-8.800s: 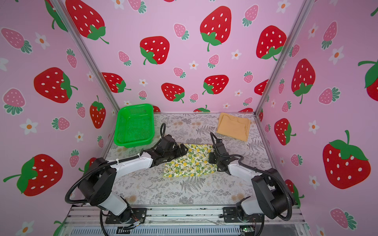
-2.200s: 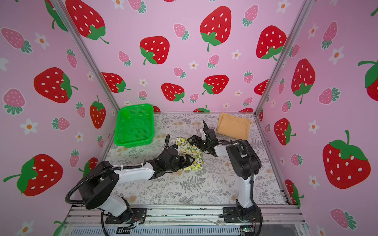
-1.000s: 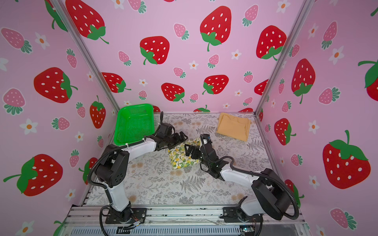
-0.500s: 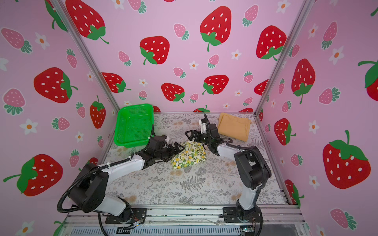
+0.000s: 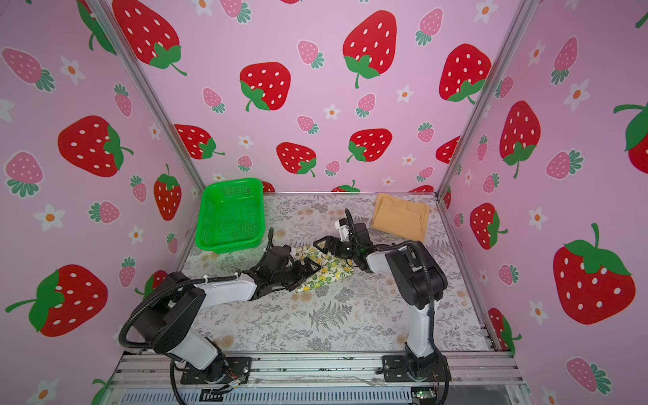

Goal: Fold and stack skirts
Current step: Rotate the skirt at the center of the table.

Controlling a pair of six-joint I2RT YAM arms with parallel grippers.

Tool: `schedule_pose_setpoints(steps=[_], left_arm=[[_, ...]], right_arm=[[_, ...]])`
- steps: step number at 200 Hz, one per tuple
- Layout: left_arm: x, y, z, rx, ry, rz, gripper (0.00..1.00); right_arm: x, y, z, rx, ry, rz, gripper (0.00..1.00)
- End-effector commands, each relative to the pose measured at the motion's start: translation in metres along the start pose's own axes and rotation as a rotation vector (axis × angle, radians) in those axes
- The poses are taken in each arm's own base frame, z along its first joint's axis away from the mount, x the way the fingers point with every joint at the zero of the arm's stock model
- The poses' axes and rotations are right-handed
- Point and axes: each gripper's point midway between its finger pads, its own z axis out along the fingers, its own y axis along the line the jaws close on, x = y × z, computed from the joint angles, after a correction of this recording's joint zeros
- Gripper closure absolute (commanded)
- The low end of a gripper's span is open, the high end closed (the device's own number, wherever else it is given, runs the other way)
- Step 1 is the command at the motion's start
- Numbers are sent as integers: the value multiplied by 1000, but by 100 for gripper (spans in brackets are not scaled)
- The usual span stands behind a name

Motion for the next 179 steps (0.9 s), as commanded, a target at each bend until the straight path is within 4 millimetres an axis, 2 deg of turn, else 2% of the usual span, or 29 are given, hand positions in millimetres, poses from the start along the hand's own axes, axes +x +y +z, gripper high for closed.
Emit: schedule_pose_setpoints(steps=[1, 27, 43, 63, 81, 111, 134, 159, 179], left_arm=[[-6, 23, 3, -51, -20, -42, 0], [-16, 43, 1, -98, -26, -60, 0], [-25, 48, 0, -115, -18, -57, 0], [-38, 50, -3, -125, -21, -60, 0], [-46, 37, -4, -83, -7, -45, 0], [-57, -3, -13, 6, 6, 13, 0], [-69, -27, -23, 34, -11, 58, 0], [-86, -34, -22, 26, -31, 68, 1], [-100, -27, -14, 6, -51, 60, 0]], right_arm=[[-6, -1, -8, 0, -78, 15, 0], [1, -5, -20, 31, -121, 27, 0], [8, -5, -26, 42, -138, 39, 0], [10, 4, -32, 43, -171, 22, 0], [3, 15, -33, 72, -183, -43, 0], [-14, 35, -38, 116, -203, -133, 0], [-15, 45, -43, 133, -209, -166, 0], [-3, 48, -46, 153, -196, -185, 0], [9, 36, -51, 259, -182, -213, 0]])
